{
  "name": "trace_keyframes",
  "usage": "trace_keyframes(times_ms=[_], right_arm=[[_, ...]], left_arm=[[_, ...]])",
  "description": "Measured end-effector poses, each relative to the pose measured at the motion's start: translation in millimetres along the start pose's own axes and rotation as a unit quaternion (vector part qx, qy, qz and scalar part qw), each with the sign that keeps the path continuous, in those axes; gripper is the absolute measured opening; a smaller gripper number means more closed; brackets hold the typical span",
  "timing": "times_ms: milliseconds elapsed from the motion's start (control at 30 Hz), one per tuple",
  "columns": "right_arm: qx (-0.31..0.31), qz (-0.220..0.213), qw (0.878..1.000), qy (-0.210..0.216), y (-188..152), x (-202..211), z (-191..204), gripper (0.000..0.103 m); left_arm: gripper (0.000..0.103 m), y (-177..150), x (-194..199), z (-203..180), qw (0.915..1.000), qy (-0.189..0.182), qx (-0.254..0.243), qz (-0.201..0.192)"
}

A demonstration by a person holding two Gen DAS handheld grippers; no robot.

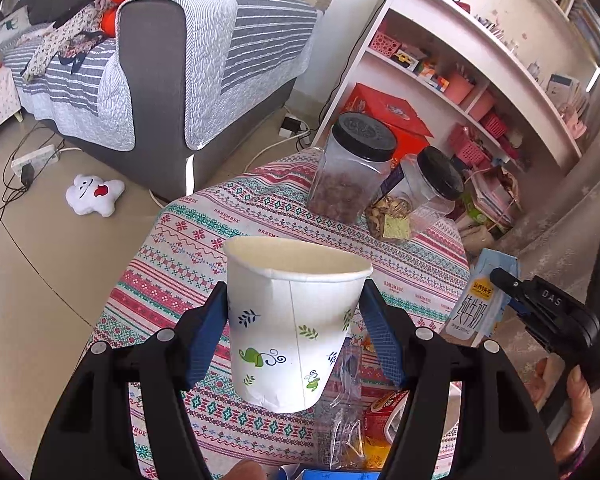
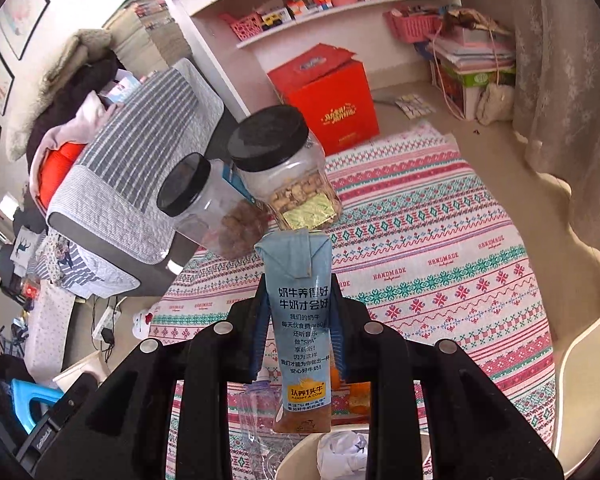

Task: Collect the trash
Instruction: 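Carry the milk carton to the white bin and open the right gripper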

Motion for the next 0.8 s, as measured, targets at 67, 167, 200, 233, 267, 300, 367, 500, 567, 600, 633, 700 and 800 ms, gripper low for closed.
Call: trace_keyframes(times_ms=[67, 167, 200, 233, 267, 300, 367, 500, 567, 600, 633, 700, 800], right_arm=[[0.007, -0.024, 1.000, 0.000, -4, 16, 1, 0.026], [0.018, -0.062, 0.998, -0.011, -12, 41, -1, 0.026], [0.021, -0.073, 0.997, -0.016, -14, 48, -3, 0.026], [0.022, -0.083, 0.996, -0.020, -17, 55, -5, 0.026], [0.020, -0.094, 0.995, -0.024, -20, 63, -9, 0.026], [0.017, -0.102, 0.994, -0.027, -22, 69, -13, 0.026], [0.009, -0.120, 0.992, -0.039, -27, 83, -24, 0.026], [-0.009, -0.158, 0.984, -0.080, -36, 110, -56, 0.026], [-0.026, -0.170, 0.980, -0.097, -40, 123, -75, 0.026], [-0.035, -0.175, 0.978, -0.106, -43, 128, -86, 0.026], [-0.044, -0.181, 0.976, -0.117, -46, 134, -96, 0.026], [-0.059, -0.192, 0.969, -0.142, -51, 144, -118, 0.026], [-0.087, -0.201, 0.959, -0.177, -62, 157, -152, 0.026]], left_arm=[[0.065, 0, 2, -3, 1.0000, -0.003, -0.004, -0.006], [0.065, -1, 6, -10, 0.9998, -0.007, -0.010, -0.016], [0.065, -2, 8, -12, 0.9997, -0.008, -0.013, -0.018], [0.065, -2, 8, -14, 0.9996, -0.009, -0.015, -0.020], [0.065, -3, 9, -17, 0.9996, -0.010, -0.018, -0.021], [0.065, -4, 9, -19, 0.9995, -0.011, -0.021, -0.023], [0.065, -6, 9, -23, 0.9992, -0.012, -0.027, -0.025], [0.065, -10, 8, -32, 0.9988, -0.012, -0.039, -0.026], [0.065, -13, 6, -35, 0.9987, -0.010, -0.044, -0.026], [0.065, -14, 6, -37, 0.9986, -0.009, -0.046, -0.026], [0.065, -15, 5, -39, 0.9985, -0.009, -0.048, -0.026], [0.065, -16, 3, -42, 0.9982, -0.007, -0.053, -0.025], [0.065, -21, 1, -49, 0.9978, -0.005, -0.061, -0.026]])
Point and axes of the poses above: each gripper's, at about its wrist camera, not at the fingertips, and x roughly against the way its jaws point, z to its left, y to its top, the point moved 10 cm from there along -x, roughly the way its jaws point, and after that the axes turned 13 degrees about z, right-handed, at the moved point
